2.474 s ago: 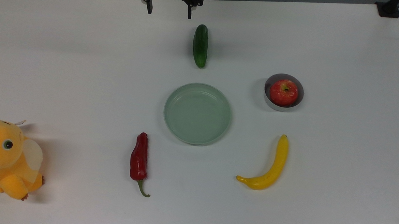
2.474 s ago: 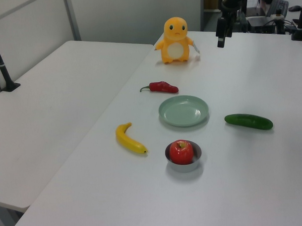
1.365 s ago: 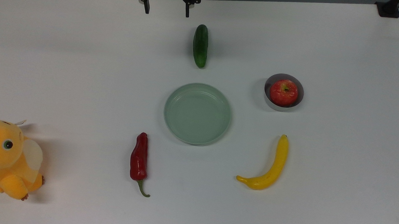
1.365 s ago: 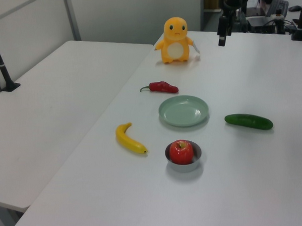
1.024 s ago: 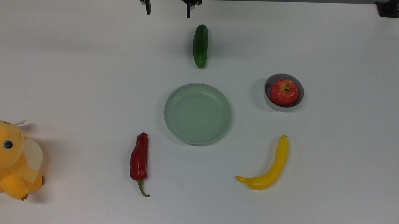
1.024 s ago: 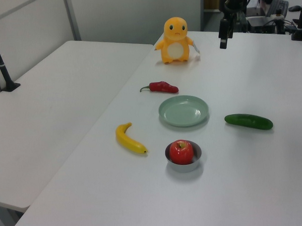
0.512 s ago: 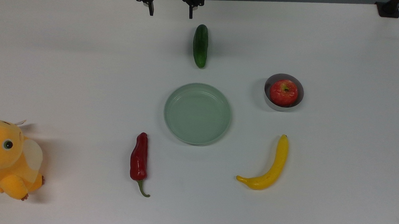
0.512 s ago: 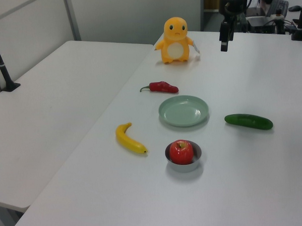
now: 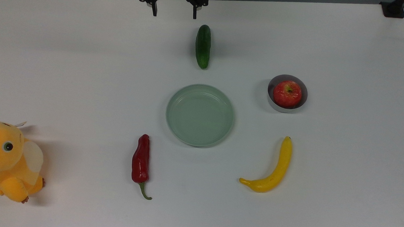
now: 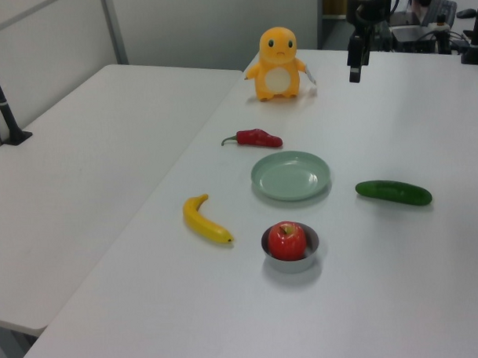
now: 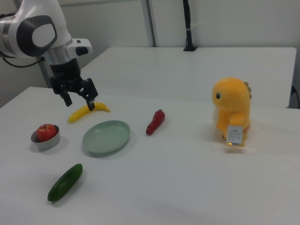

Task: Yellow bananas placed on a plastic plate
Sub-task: 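Move the gripper past the green plate toward the yellow banana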

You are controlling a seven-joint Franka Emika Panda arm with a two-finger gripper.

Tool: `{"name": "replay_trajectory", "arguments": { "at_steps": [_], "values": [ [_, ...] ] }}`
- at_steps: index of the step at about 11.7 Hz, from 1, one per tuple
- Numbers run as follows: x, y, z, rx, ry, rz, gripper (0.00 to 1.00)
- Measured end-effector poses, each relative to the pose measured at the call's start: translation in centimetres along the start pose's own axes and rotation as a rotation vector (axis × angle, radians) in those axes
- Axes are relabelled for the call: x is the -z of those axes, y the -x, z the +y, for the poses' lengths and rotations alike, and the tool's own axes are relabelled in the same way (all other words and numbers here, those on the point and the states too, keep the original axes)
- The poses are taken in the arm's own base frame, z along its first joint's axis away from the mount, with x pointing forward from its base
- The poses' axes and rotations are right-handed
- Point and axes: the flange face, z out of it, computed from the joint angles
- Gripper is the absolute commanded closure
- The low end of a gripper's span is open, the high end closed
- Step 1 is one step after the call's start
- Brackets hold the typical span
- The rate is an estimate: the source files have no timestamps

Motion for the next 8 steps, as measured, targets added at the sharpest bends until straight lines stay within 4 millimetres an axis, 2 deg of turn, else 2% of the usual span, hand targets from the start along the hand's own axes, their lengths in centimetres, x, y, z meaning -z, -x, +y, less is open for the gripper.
{"name": "replay_trajectory", "arguments": {
  "at_steps": [2, 5, 8],
  "values": [
    [-0.2, 0.0, 0.0, 0.000, 0.000, -0.004, 0.00],
    [-1.7, -0.2, -0.6, -0.012, -0.051, -0.035, 0.00],
    [-3.0, -2.6, -1.5, -0.134, -0.075, -0.049, 0.00]
  ]
}}
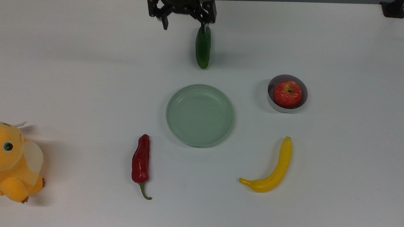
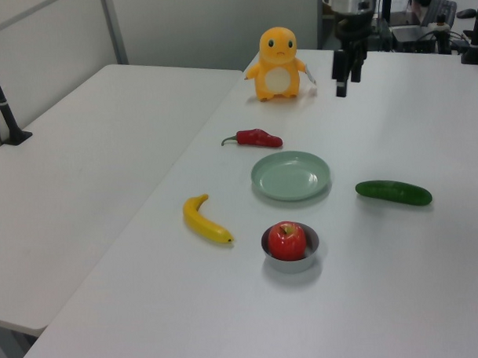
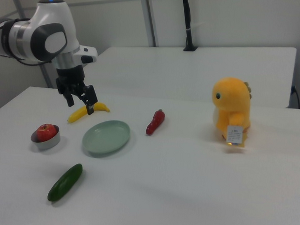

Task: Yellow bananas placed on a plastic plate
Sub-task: 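Move the gripper past the green plate toward the yellow banana, then lower the open gripper over the banana's stem end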

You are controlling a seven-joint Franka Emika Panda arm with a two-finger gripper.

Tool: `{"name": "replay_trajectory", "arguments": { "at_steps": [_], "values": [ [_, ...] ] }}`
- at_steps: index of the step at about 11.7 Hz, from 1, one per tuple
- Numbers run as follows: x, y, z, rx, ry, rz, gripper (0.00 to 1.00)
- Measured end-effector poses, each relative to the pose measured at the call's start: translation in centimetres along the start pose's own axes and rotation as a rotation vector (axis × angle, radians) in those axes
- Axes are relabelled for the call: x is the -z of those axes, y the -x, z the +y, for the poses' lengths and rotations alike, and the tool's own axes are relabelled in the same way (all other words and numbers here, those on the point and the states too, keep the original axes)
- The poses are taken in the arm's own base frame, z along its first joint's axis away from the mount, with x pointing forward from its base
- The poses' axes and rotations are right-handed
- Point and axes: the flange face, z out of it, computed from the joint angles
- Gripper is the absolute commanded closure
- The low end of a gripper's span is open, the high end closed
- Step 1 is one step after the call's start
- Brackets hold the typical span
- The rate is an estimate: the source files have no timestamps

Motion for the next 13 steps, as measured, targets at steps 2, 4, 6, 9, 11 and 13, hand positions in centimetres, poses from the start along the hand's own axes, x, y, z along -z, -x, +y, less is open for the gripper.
{"name": "replay_trajectory", "arguments": {
  "at_steps": [2, 4, 6, 9, 11, 13],
  "values": [
    [-1.8, -2.5, -3.5, -0.103, -0.007, 0.024, 0.00],
    [-5.5, -4.5, -8.4, -0.196, -0.036, 0.093, 0.00],
    [-8.5, -5.6, -12.5, -0.290, -0.078, 0.159, 0.00],
    [-11.0, -7.7, -15.9, -0.443, -0.155, 0.244, 0.00],
    [-12.5, -9.2, -16.5, -0.517, -0.192, 0.288, 0.00],
    [-14.2, -10.0, -18.2, -0.512, -0.216, 0.314, 0.00]
  ]
}}
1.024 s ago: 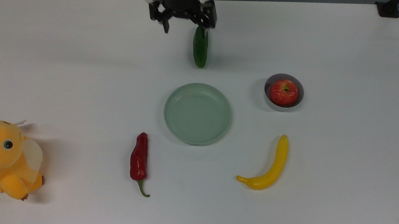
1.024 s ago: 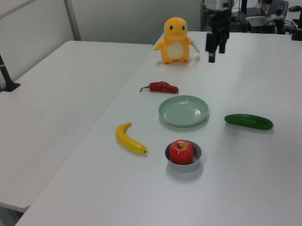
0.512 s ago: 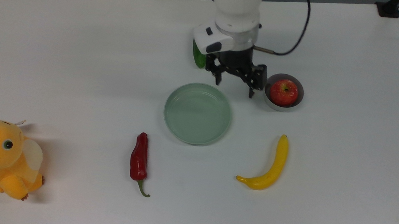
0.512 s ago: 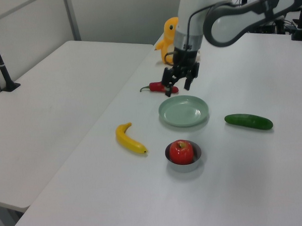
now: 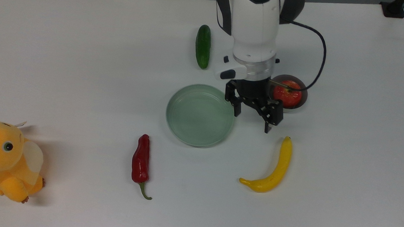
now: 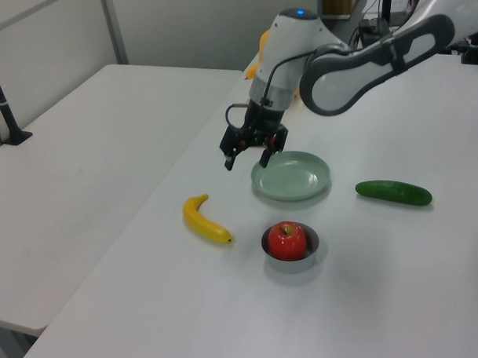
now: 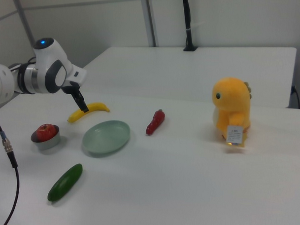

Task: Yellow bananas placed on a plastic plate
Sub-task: 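Lower the open gripper over the banana's stem end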

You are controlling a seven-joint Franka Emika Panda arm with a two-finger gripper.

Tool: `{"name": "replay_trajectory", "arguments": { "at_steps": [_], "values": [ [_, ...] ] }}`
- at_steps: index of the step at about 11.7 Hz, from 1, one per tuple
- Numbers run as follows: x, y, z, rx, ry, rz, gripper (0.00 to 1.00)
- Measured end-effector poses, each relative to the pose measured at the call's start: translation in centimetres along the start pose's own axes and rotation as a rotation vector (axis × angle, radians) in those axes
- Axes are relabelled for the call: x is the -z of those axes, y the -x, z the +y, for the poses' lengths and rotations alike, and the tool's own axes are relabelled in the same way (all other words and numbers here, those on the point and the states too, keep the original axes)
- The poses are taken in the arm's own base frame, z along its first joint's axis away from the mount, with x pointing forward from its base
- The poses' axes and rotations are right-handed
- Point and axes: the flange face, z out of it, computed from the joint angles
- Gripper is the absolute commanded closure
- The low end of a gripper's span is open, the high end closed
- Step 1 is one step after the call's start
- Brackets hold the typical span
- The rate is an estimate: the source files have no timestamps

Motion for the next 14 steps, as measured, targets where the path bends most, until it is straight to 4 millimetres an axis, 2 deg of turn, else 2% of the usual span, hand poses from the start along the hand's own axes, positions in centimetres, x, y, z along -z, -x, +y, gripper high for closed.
{"name": "replay_trajectory", "arguments": {
  "at_steps": [4, 6, 9, 14],
  "values": [
    [-3.4, 2.6, -2.9, 0.039, -0.125, 0.061, 0.00],
    [-5.2, 3.6, -3.4, 0.066, -0.161, 0.089, 0.00],
    [-7.9, 6.1, -4.1, 0.119, -0.175, 0.098, 0.00],
    [-10.2, 8.8, -5.0, 0.183, -0.184, 0.109, 0.00]
  ]
}}
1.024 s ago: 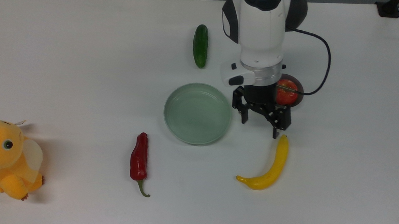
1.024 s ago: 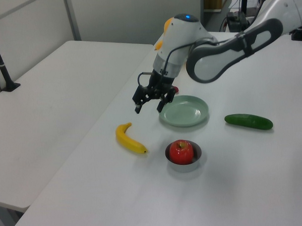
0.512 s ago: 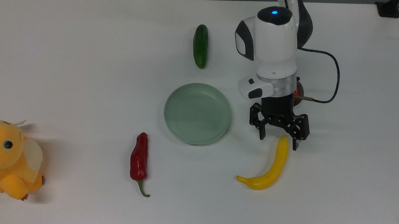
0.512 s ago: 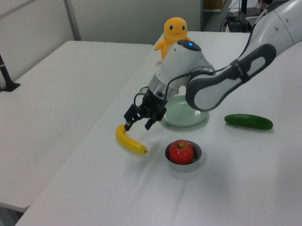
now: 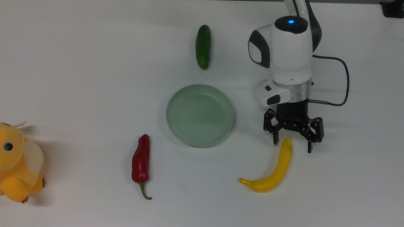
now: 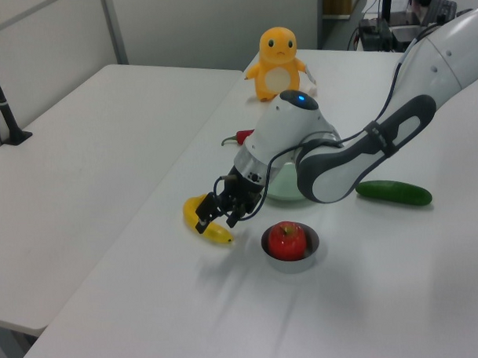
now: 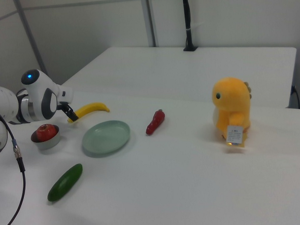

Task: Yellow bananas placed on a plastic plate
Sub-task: 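Lower the open gripper over the banana's stem end, then close the gripper on the banana stem and lift it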

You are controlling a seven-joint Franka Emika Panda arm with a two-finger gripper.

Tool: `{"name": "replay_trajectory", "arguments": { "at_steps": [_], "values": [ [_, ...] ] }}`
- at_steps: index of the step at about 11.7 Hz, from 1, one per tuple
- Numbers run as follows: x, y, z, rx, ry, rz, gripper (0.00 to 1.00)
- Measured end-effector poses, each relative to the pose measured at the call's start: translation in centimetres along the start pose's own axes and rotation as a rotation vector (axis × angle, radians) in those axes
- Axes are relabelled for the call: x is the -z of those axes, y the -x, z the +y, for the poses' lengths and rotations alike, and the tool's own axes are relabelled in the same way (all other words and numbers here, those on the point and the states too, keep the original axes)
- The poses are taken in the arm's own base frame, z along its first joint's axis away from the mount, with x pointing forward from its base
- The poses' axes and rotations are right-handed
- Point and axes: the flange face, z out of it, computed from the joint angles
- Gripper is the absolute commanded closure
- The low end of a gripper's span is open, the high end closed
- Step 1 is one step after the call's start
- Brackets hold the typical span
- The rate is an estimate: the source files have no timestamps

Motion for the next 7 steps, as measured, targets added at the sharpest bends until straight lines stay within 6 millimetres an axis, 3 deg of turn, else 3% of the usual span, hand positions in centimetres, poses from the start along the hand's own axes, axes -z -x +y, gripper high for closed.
{"name": "replay_trajectory", "arguments": {
  "at_steps": [1, 2, 4, 7],
  "values": [
    [-0.55, 0.28, 0.21, 0.007, -0.002, 0.004, 0.00],
    [-0.91, 0.39, 0.38, 0.016, 0.001, 0.007, 0.22],
    [-1.04, 0.38, 0.47, 0.018, 0.003, 0.008, 0.56],
    [-1.02, 0.28, 0.51, 0.022, 0.004, 0.011, 0.62]
  ]
}}
